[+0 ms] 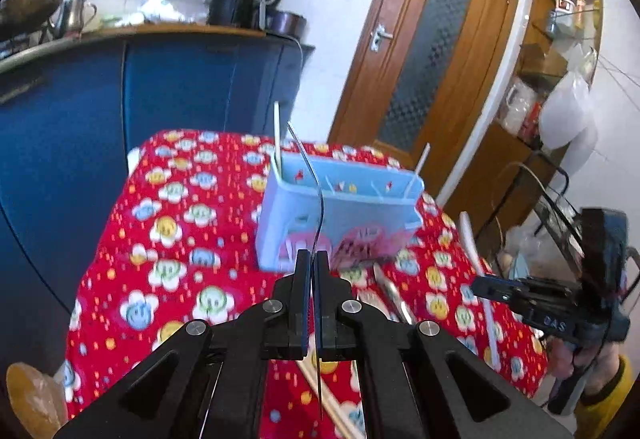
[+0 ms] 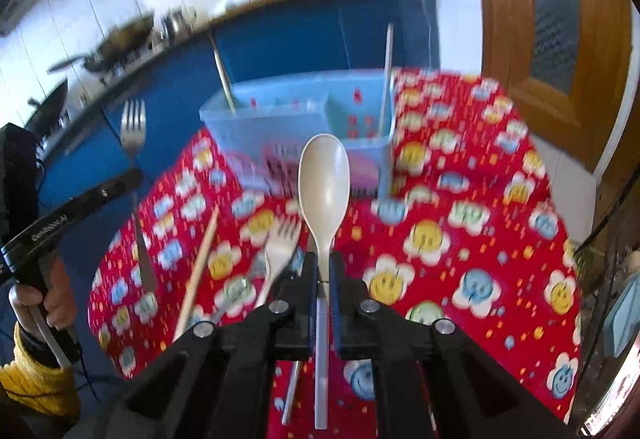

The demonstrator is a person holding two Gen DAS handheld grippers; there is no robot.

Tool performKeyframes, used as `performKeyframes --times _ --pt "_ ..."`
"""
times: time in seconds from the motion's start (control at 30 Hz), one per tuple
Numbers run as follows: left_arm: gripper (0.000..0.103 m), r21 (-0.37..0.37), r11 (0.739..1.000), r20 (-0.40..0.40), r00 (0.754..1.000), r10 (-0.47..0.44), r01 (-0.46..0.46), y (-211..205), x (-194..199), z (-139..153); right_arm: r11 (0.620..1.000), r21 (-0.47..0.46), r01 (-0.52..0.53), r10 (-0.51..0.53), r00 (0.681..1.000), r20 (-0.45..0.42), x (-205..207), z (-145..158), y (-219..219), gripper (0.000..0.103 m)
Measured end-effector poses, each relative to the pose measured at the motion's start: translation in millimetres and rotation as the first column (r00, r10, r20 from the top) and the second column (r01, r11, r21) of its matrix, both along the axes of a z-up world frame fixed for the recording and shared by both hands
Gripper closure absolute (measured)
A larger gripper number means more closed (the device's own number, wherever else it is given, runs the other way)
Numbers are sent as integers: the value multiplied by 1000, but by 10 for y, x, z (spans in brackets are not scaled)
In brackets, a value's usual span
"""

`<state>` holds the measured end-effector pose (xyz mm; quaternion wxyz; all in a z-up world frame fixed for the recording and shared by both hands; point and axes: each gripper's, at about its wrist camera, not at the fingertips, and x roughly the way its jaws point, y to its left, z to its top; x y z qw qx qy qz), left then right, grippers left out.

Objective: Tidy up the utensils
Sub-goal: 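Lift the fork with the left tool while the right tool grasps and lifts the cream spoon, then lower the fork and cream spoon into the blue box and open both tools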

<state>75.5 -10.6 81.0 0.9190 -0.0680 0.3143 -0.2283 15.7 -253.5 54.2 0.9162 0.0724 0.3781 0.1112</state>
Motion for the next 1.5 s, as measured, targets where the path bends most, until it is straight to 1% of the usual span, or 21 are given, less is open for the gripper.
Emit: performKeyframes --times 0.1,0.3,0.47,0.63,0.7,0.8,0.93,1.0,1.13,1.27,1.5 --pt "102 -5 1000 35 999 23 -23 -46 66 94 1000 -2 25 -24 996 89 -26 103 -5 96" --pt "102 -17 998 117 992 54 -53 -133 245 286 999 32 35 -40 985 170 3 191 -46 96" --pt "102 -22 996 200 976 84 -81 -211 403 463 997 71 39 -53 978 204 52 197 -106 96" --pt "102 -43 992 294 947 127 -119 -289 575 574 996 87 24 -42 975 219 154 158 -112 96" --pt "102 -58 990 319 937 141 -129 -312 642 603 996 83 18 -37 973 227 196 151 -107 96" --pt "102 -86 987 330 931 159 -138 -325 747 634 997 80 19 -38 970 241 255 159 -120 96" --pt "102 -101 983 342 922 180 -154 -344 874 568 996 87 23 -45 963 265 319 194 -151 96" --pt "102 -98 985 337 927 167 -142 -356 923 489 996 86 21 -44 960 278 361 211 -152 96" --pt "102 -87 985 337 926 168 -147 -367 963 317 994 106 24 -55 952 302 465 226 -170 95" --pt "102 -86 985 320 932 168 -148 -359 983 163 992 124 35 -75 940 332 578 272 -165 95" --pt "102 -82 985 323 931 169 -150 -328 974 6 989 130 69 -120 893 434 823 394 -103 95"
